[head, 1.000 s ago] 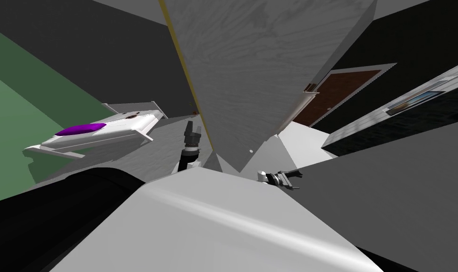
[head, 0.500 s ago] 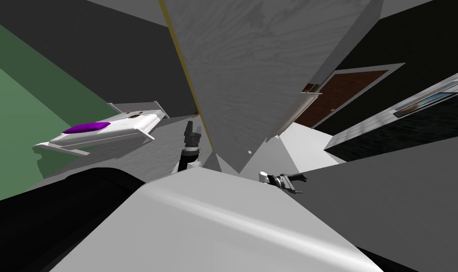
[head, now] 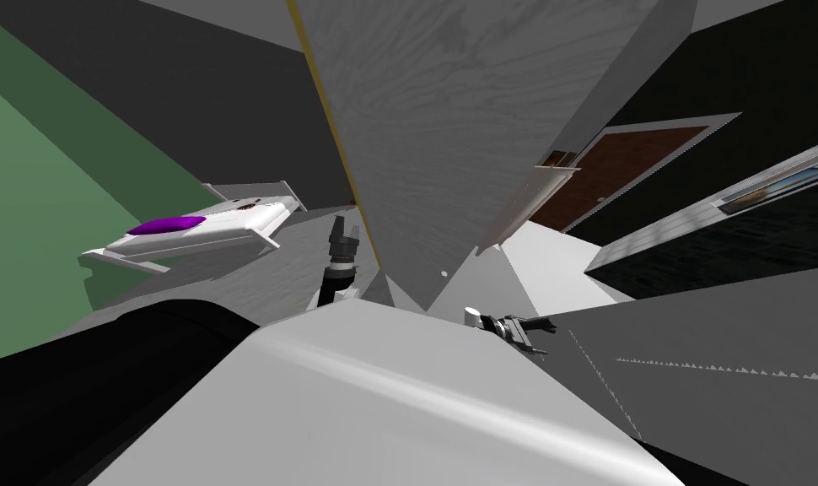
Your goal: Push the door open
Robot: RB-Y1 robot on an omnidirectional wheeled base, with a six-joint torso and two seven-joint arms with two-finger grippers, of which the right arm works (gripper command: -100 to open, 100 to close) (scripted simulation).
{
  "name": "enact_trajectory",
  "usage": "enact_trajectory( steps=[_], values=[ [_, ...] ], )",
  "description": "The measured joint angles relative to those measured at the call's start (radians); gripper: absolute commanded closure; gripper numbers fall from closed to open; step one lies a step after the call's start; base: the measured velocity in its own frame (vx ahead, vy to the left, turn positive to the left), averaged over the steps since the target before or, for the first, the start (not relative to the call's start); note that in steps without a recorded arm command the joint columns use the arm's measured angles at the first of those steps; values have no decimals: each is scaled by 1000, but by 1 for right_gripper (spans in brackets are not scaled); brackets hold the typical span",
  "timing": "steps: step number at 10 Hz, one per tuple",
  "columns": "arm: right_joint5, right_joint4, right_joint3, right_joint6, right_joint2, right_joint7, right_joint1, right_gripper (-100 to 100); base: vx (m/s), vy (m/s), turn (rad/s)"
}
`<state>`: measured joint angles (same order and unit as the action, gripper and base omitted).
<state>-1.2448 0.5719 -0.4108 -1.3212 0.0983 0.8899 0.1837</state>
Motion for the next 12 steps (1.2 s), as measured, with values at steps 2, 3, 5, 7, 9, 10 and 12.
enact_trajectory(
  steps=[2, 3, 5, 7, 9, 10, 12],
  values=[
    [-20, 80, -16, 4, -23, -46, -38, 100, 43, -69, 142],
    [-32, 48, -27, -7, -14, -43, -25, 100, 57, -75, 69],
    [-59, 50, -52, -29, -15, -52, -26, 100, 61, -100, 131],
    [-93, 85, -82, -40, -17, -76, -43, 100, 62, -77, 85],
    [-99, 29, -89, -58, 4, -54, -13, 100, 37, -32, 78],
    [-114, 120, -101, -57, -27, -93, -56, 100, 42, -42, 39],
    [-128, 67, -114, -82, -10, -71, -18, 100, 8, -9, -2]
  ],
)
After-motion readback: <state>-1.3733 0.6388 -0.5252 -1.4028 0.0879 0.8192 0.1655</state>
